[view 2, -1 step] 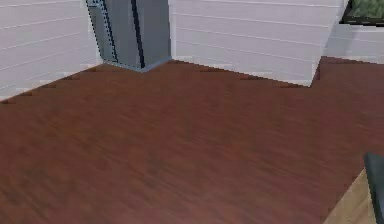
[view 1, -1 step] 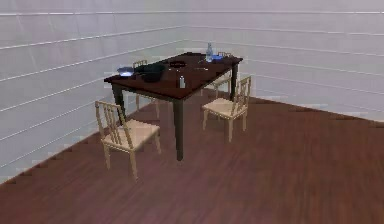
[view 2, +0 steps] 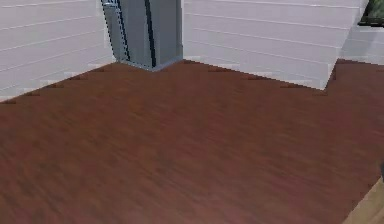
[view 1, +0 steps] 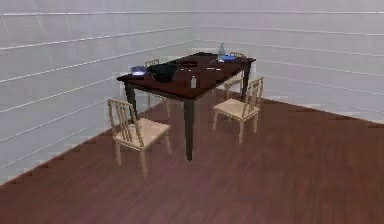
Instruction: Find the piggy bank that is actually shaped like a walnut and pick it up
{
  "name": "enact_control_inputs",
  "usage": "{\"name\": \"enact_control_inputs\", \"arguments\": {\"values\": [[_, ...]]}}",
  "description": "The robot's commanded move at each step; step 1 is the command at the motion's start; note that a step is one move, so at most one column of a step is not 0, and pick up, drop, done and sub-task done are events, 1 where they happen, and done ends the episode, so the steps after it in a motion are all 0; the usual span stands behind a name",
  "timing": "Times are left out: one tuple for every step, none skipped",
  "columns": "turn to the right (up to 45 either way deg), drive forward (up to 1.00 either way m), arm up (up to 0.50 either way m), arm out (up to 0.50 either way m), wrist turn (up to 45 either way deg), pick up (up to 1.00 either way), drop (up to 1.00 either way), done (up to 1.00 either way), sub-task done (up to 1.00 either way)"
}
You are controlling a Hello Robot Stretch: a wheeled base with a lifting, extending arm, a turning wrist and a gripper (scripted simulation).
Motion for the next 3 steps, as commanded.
{"name": "enact_control_inputs", "arguments": {"values": [[0.0, 0.15, 0.00, 0.00, 0.0, 0.00, 0.00, 0.00, 0.00], [36.0, 0.00, 0.00, 0.00, 0.0, 0.00, 0.00, 0.00, 0.00], [0.0, 1.00, 0.00, 0.00, 0.0, 0.00, 0.00, 0.00, 0.00]]}}
